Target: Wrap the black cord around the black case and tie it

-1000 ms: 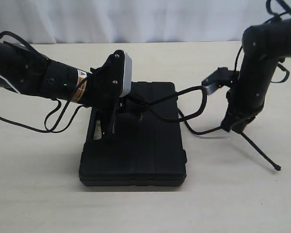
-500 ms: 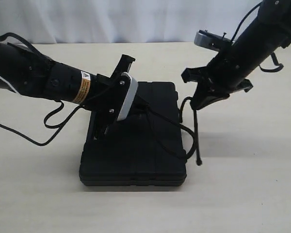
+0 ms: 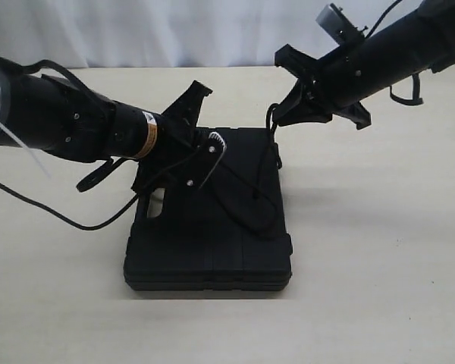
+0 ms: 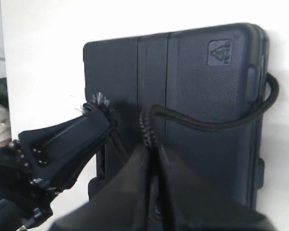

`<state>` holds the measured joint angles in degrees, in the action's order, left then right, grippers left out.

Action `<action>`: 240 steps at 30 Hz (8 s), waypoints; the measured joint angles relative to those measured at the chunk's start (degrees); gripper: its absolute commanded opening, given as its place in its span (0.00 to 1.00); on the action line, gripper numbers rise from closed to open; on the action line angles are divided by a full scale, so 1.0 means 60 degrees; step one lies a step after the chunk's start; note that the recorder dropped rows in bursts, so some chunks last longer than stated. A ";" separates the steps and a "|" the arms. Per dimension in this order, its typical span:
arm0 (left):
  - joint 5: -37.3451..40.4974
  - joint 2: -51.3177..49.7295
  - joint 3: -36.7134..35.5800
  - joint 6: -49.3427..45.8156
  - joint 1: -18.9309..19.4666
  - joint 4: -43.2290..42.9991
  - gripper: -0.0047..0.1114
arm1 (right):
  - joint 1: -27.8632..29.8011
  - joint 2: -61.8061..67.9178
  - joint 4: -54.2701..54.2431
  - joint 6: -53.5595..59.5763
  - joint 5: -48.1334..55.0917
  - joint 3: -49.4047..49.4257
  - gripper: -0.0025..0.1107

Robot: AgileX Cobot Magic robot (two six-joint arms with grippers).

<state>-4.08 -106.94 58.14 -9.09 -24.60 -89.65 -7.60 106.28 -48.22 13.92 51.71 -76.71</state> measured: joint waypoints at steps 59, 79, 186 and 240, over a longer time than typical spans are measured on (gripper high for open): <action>0.0736 -0.0006 0.1774 -0.1293 -0.0008 -0.0011 0.04 | 0.1974 0.0352 -0.4848 -0.1055 0.1171 0.1169 0.06; -0.0070 0.0283 0.1788 -0.1271 -0.0008 0.0462 0.04 | 0.3154 0.1726 -0.3377 -0.4497 0.2926 0.1226 0.06; 0.0293 -0.0794 0.1891 -0.1481 -0.0008 0.2715 0.04 | -0.1633 -0.0902 0.2906 0.1246 -0.0753 0.2655 0.07; 0.7325 -0.1715 0.2767 -0.0457 0.0874 1.5982 0.63 | 0.0697 -0.3922 0.3424 0.1248 -0.0444 0.2669 0.06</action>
<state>39.87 -117.23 74.74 -11.83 -19.36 6.25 -3.42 82.75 -27.68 21.41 49.04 -60.69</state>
